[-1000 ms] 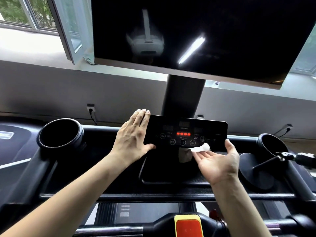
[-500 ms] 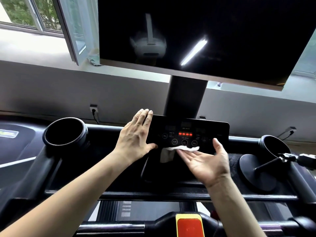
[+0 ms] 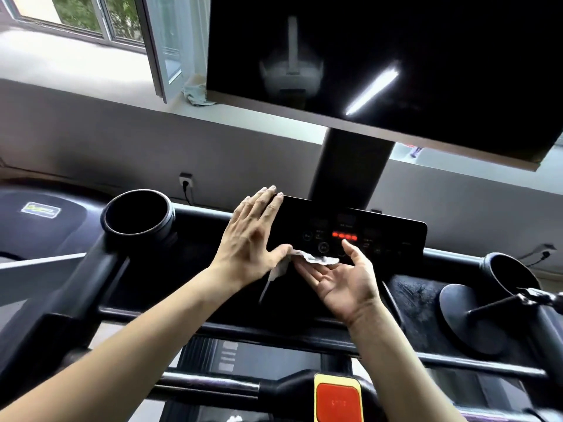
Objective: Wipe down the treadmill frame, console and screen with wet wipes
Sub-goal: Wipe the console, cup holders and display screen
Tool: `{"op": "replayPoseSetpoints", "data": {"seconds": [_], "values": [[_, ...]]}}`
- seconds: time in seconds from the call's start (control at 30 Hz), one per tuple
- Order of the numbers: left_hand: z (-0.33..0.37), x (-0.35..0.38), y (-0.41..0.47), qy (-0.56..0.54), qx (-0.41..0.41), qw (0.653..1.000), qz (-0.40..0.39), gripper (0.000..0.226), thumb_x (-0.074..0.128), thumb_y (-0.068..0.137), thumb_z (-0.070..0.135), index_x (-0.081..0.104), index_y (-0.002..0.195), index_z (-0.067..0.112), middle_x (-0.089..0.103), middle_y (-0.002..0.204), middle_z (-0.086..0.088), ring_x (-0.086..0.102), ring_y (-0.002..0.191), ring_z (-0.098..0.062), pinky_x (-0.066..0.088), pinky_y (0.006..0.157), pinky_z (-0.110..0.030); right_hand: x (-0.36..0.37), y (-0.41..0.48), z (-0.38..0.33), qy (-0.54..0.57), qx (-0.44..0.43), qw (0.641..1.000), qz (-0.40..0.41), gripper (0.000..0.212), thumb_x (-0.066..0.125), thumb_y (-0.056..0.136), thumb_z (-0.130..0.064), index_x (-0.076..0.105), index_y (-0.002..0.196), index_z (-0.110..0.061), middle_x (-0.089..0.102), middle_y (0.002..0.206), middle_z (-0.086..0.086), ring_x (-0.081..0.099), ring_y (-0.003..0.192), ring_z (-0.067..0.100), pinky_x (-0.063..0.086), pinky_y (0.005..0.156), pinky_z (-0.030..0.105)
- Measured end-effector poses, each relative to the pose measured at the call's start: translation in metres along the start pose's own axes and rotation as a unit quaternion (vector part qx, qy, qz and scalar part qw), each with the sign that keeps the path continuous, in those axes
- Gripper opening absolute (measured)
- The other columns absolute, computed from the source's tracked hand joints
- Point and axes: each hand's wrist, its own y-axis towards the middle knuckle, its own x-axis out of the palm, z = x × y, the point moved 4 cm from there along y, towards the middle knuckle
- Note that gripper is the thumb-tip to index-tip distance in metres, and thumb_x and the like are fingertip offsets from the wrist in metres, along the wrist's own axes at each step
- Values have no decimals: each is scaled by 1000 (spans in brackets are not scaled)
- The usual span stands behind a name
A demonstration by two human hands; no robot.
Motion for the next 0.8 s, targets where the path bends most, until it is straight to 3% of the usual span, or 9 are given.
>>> {"op": "replayPoseSetpoints", "data": {"seconds": [0.1,0.13,0.17,0.3,0.4,0.47,0.53,0.67,0.8], "values": [[10,-10,-41,-108,-82,982,129,27,75,87,28,70,112,19,69,103,9,63,99,-13,51,94,-32,-20,0,-20,-71,-8,997,32,65,58,94,-35,49,136,14,62,128,34,63,120,45,52,103,49],[14,-5,-52,-154,-138,972,108,9,75,89,28,71,95,23,68,83,11,63,80,-8,54,80,-32,-25,0,-25,-91,-7,995,40,62,55,97,-35,51,134,14,63,127,34,65,118,43,52,103,49],[19,3,-58,-202,-203,956,61,10,75,89,32,71,84,24,66,70,11,63,69,-7,54,71,-32,-28,0,-28,-115,-1,992,44,60,54,98,-36,53,131,14,65,125,32,67,114,41,53,101,48],[47,49,-59,-324,-350,871,-116,33,77,78,61,76,84,29,74,76,17,70,75,2,57,78,-26,-34,1,-31,-181,24,982,56,44,49,100,-32,64,111,8,71,111,25,71,98,34,54,93,44],[66,70,-42,-346,-377,854,-96,33,82,72,61,75,81,30,76,81,17,70,80,4,57,84,-25,-34,-7,-43,-223,44,972,65,35,45,102,-24,64,96,5,69,107,25,68,96,35,54,90,44],[77,79,-36,-368,-398,838,-67,37,86,70,57,75,78,23,76,77,11,71,76,-1,57,79,-27,-30,-19,-56,-320,48,944,68,34,44,103,-22,64,102,5,69,104,25,69,91,33,57,85,41],[85,86,-35,-388,-433,813,-25,41,86,71,54,75,77,15,76,74,2,69,69,-5,55,73,-29,-20,-33,-78,-452,26,889,70,30,47,105,-21,64,103,4,70,99,23,70,81,30,60,74,38],[96,102,-32,-470,-482,739,25,13,79,87,14,75,84,2,77,82,-13,71,69,-14,59,67,-28,33,-54,-127,-668,-76,740,3,23,56,102,-19,69,92,-3,75,89,17,72,70,26,59,71,38],[119,120,-29,-484,-447,751,-33,9,62,95,-5,71,93,-2,74,84,-12,70,66,-16,59,62,-25,80,-42,-150,-794,-190,574,-60,30,61,93,-38,72,82,-13,77,80,5,75,76,23,62,80,44]]}}
